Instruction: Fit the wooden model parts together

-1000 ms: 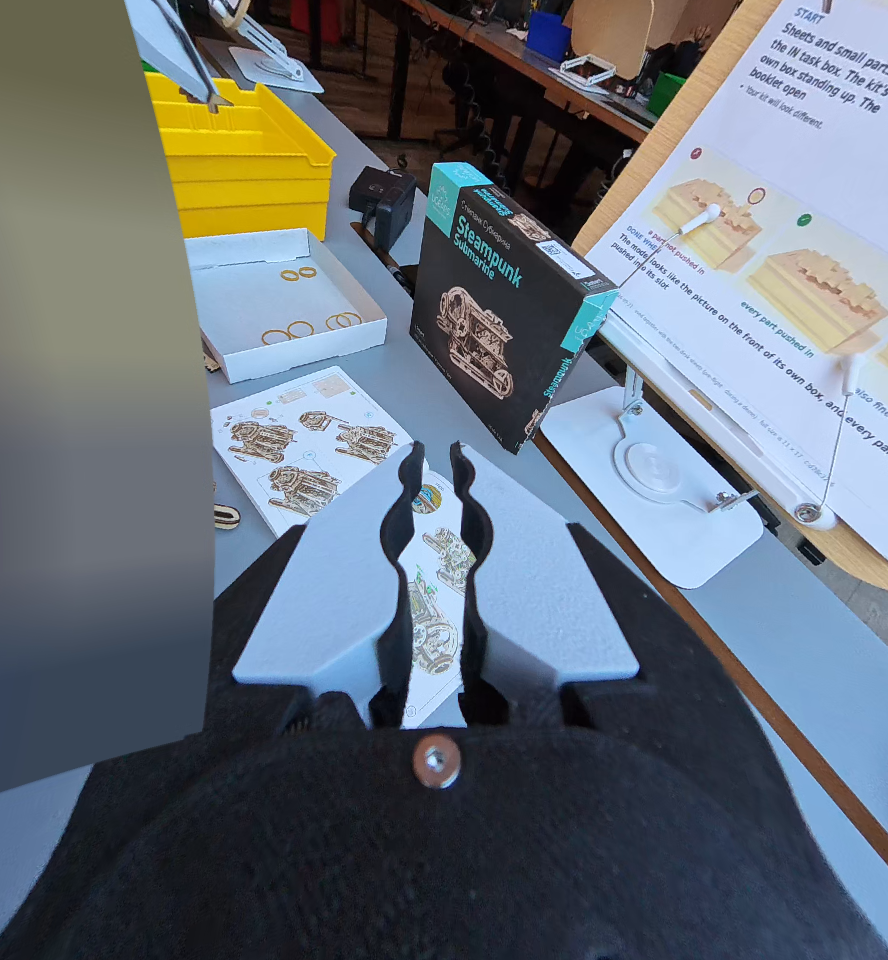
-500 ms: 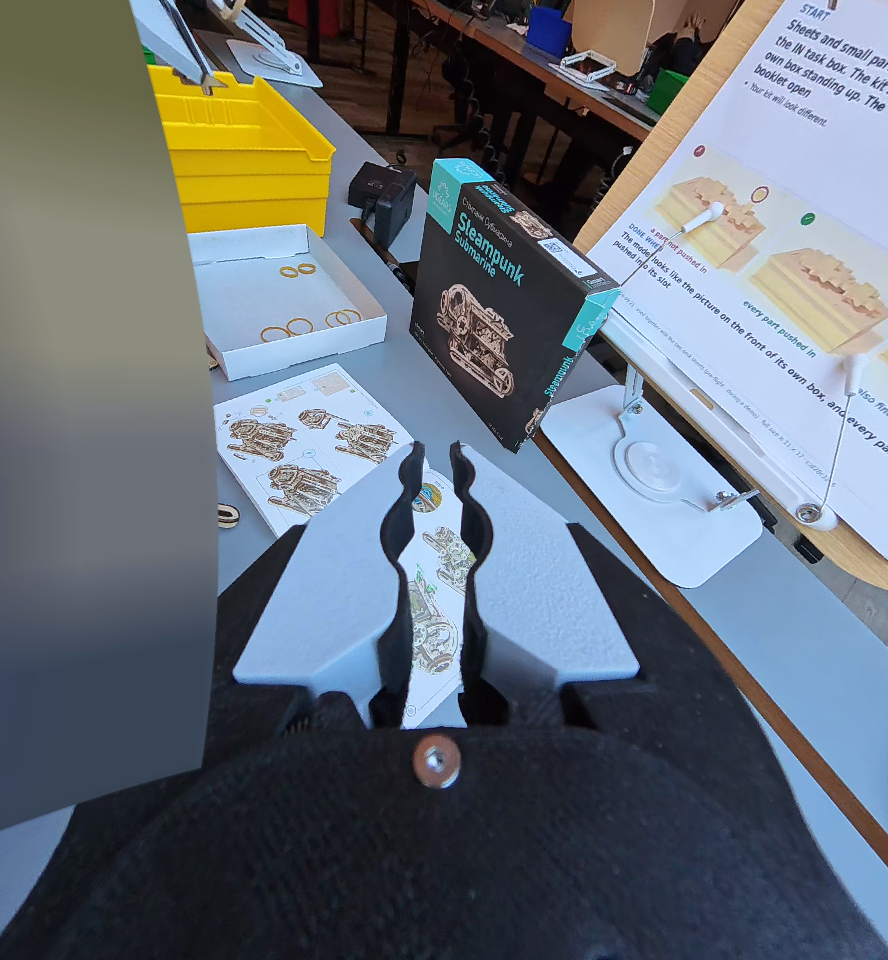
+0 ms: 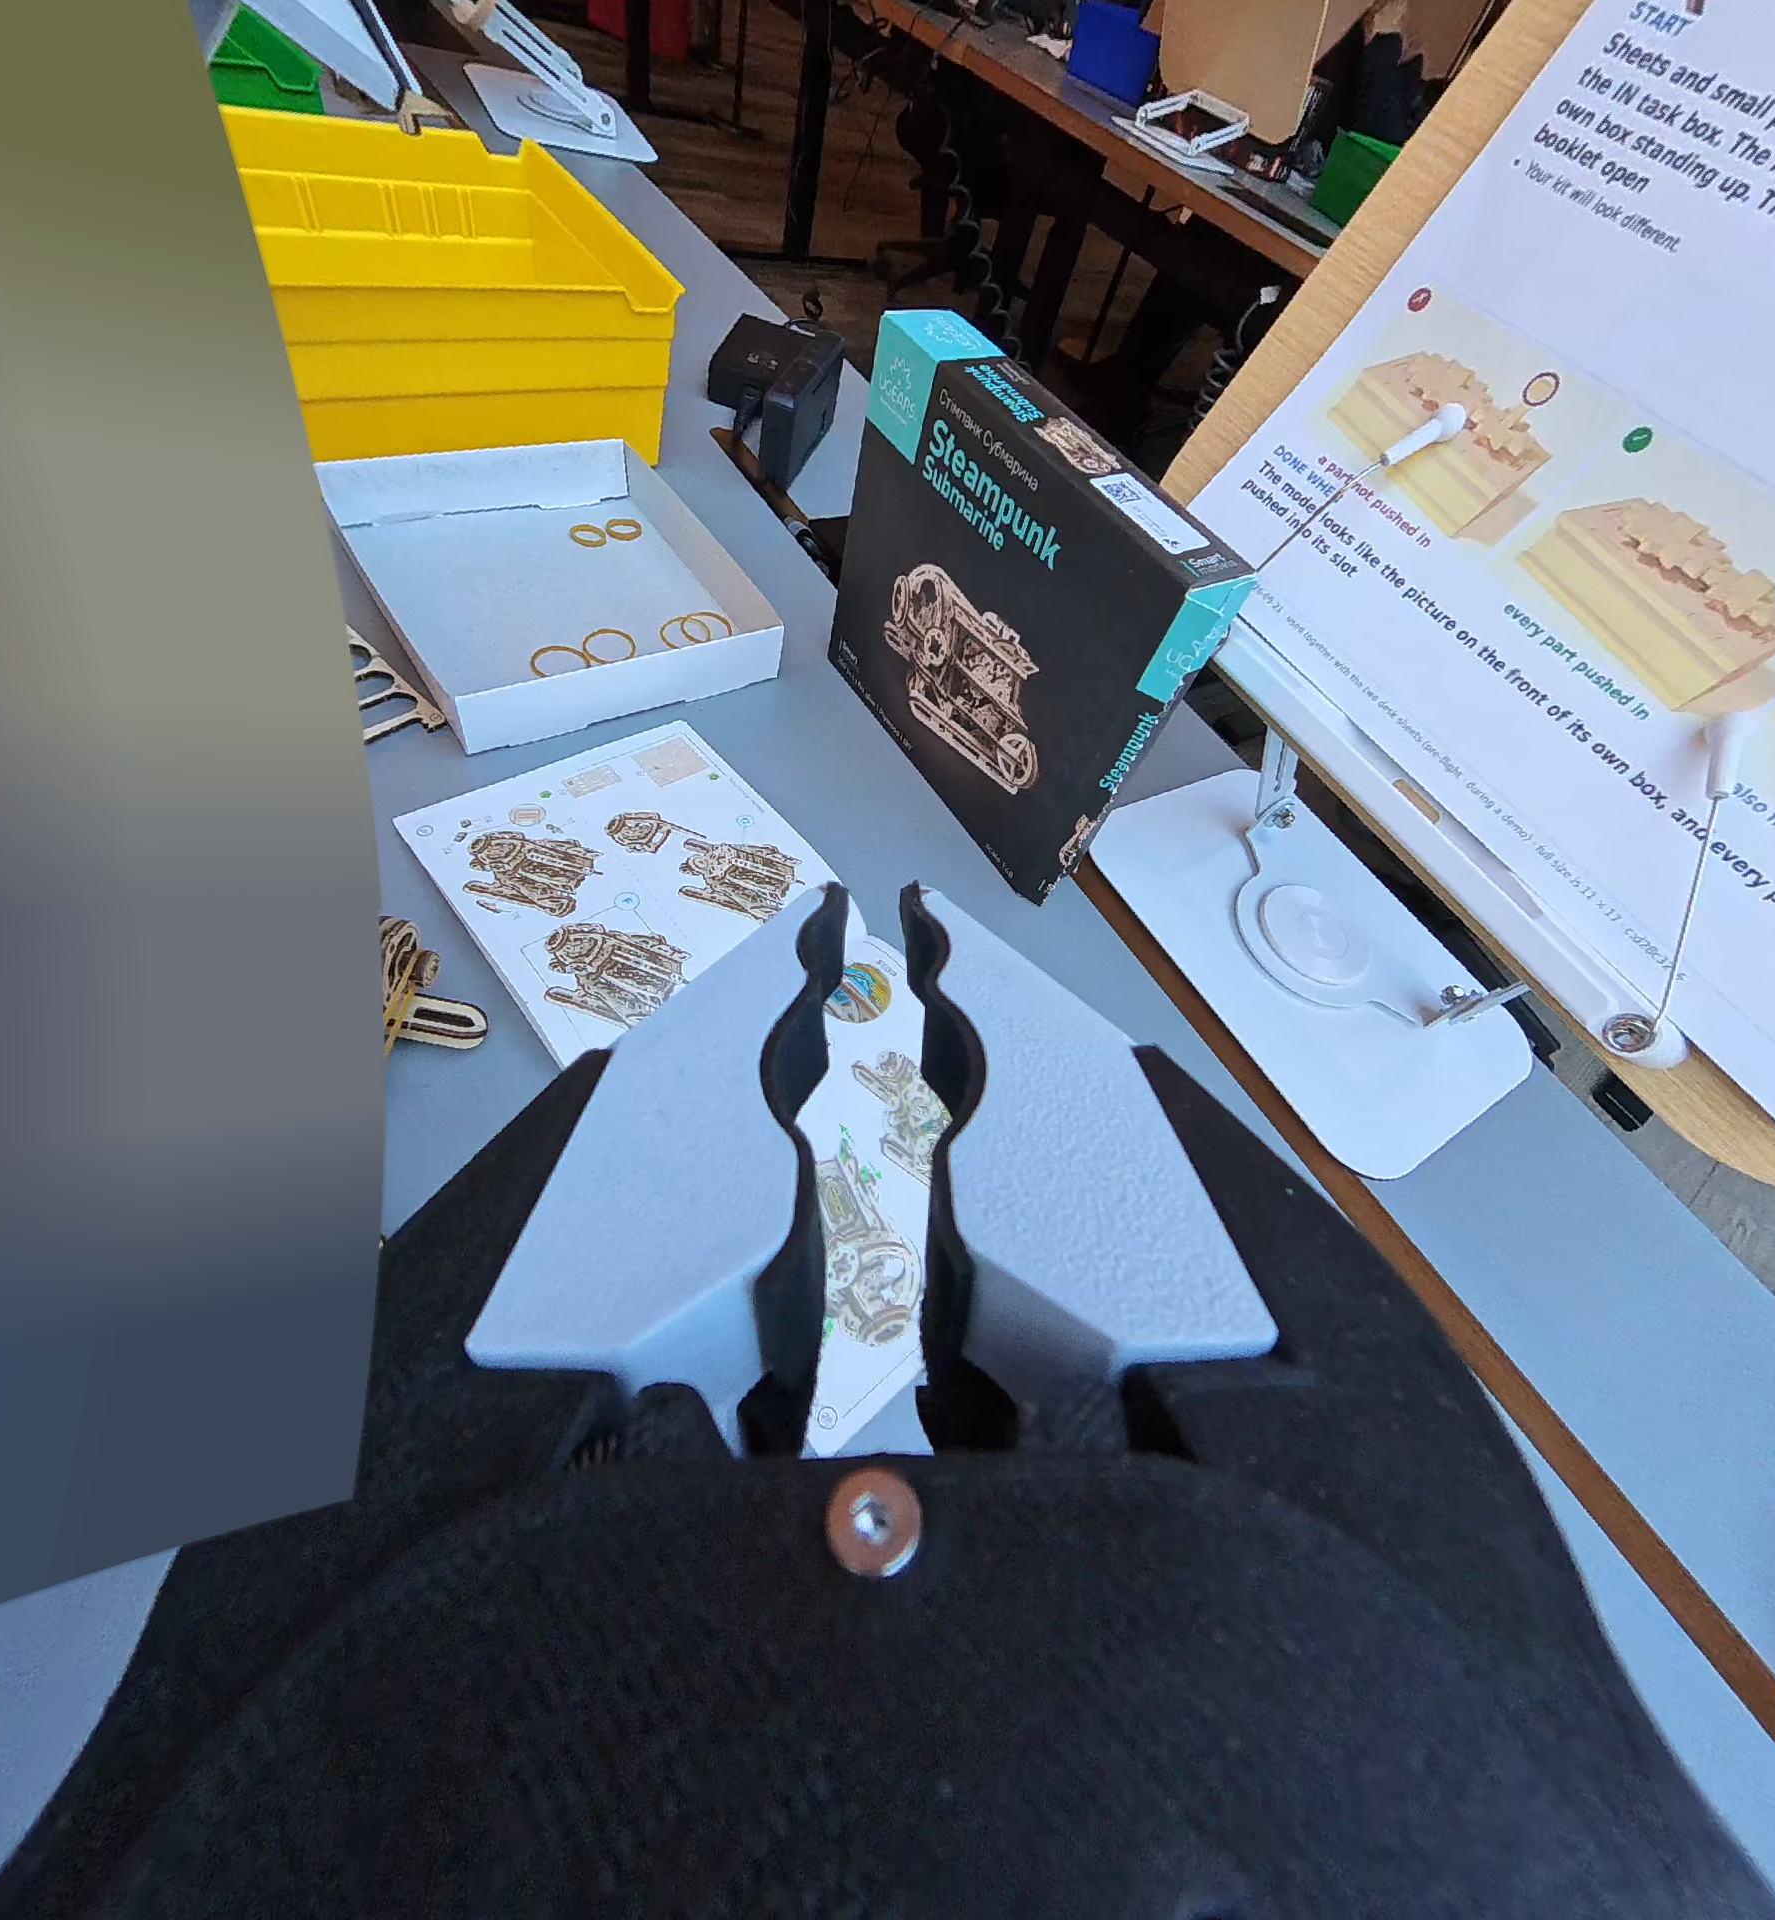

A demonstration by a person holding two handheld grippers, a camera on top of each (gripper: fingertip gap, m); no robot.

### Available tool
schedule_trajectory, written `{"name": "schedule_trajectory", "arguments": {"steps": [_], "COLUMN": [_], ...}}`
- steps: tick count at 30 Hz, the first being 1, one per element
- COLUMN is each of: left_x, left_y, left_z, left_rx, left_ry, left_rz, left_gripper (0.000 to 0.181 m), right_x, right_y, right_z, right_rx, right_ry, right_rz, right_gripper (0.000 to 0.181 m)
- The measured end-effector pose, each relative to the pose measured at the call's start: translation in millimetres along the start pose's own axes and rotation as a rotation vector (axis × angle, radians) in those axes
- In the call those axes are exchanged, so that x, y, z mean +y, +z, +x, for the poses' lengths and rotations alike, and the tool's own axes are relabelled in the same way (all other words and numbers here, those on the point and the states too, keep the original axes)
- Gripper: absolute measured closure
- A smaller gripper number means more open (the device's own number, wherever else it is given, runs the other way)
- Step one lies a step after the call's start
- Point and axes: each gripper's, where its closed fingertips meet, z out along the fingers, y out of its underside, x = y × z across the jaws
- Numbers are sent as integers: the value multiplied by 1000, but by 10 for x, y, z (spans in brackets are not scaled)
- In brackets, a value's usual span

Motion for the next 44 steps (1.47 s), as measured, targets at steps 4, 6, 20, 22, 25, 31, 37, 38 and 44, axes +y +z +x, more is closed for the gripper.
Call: {"name": "schedule_trajectory", "arguments": {"steps": [4,6,20,22,25,31,37,38,44], "left_x": [-14,-19,-46,-47,-39,-38,-29,-20,21], "left_y": [-22,-31,-86,-84,-67,-50,-24,-11,61], "left_z": [8,8,20,22,27,32,14,12,-23], "left_rx": [0,-1,-5,-4,-1,-3,-5,-5,-7], "left_ry": [3,3,8,8,9,13,6,5,-4], "left_rz": [7,11,26,26,20,18,16,12,-8], "left_gripper": [180,180,181,180,180,180,180,180,180], "right_x": [-1,4,-33,-21,-3,1,49,55,92], "right_y": [13,18,-11,0,11,9,31,33,29], "right_z": [-29,-35,-53,-58,-60,-35,4,11,76], "right_rx": [-3,0,1,1,2,12,15,17,27], "right_ry": [-12,-21,-34,-38,-44,-44,-29,-29,-12], "right_rz": [-8,-16,-9,-16,-25,-21,-26,-26,-23], "right_gripper": [172,172,172,172,172,172,172,172,172]}}
